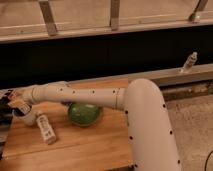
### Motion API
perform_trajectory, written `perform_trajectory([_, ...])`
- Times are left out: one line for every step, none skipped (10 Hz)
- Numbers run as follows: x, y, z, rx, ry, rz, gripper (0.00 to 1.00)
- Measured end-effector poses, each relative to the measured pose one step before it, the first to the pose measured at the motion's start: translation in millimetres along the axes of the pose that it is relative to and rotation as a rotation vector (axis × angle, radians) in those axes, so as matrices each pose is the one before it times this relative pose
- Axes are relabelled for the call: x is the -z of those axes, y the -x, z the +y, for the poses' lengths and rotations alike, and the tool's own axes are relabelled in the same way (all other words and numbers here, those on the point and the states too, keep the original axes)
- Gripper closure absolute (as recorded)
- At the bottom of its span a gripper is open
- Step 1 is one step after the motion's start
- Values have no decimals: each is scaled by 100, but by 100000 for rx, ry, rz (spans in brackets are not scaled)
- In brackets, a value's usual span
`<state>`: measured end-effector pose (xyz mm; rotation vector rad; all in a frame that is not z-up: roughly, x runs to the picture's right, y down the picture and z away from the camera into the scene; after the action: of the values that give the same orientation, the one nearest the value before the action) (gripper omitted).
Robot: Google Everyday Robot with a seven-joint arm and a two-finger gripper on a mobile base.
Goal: Place the eraser in the ceramic cup
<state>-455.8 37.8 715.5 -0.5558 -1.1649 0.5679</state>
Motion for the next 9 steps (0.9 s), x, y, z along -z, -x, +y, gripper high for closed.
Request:
perform_trajectory([3,0,-1,1,-1,2,48])
perform_trajectory([13,-3,-15,-7,-27,1,36])
perform_trajectory([3,1,-5,-3,-8,-3,26])
perform_trajectory([1,-5,-2,-5,-2,2,22])
perform_trajectory([2,-1,-3,-1,-5,0,20])
perform_trajectory([1,8,-4,-4,-8,-12,20])
perform_trajectory([8,15,-16,-4,-30,-23,20])
perform_trajectory([7,-2,-20,-13,-30,-6,20])
perform_trajectory([4,6,-4,7,-9,-5,20])
